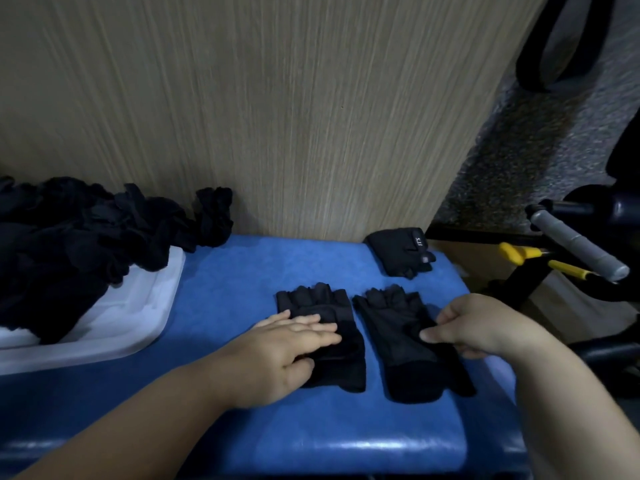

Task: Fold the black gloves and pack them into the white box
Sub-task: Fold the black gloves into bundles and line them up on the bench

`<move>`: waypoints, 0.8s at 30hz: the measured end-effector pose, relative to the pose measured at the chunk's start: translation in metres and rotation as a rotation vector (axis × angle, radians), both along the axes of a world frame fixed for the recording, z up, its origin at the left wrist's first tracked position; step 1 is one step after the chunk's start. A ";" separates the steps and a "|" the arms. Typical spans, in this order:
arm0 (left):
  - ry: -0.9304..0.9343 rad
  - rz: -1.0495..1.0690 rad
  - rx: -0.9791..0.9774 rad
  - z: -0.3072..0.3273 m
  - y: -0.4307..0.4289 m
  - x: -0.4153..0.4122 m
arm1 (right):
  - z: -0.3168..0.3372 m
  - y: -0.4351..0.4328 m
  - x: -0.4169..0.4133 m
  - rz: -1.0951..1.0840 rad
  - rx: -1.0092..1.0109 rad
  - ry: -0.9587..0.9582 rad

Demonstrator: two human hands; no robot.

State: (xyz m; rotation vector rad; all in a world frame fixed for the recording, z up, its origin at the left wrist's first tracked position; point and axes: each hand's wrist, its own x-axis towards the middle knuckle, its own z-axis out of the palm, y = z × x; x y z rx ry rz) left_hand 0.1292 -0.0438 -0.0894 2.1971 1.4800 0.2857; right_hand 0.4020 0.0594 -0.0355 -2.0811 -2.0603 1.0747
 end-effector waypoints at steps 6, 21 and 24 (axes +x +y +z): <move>0.050 0.119 0.062 -0.003 0.003 -0.001 | -0.004 -0.001 -0.014 0.027 0.035 0.001; -0.156 0.198 0.161 -0.006 0.006 0.001 | 0.010 -0.015 -0.057 -0.018 -0.083 0.792; -0.288 0.379 0.254 -0.004 0.012 -0.001 | 0.015 -0.025 -0.069 0.082 -0.210 0.996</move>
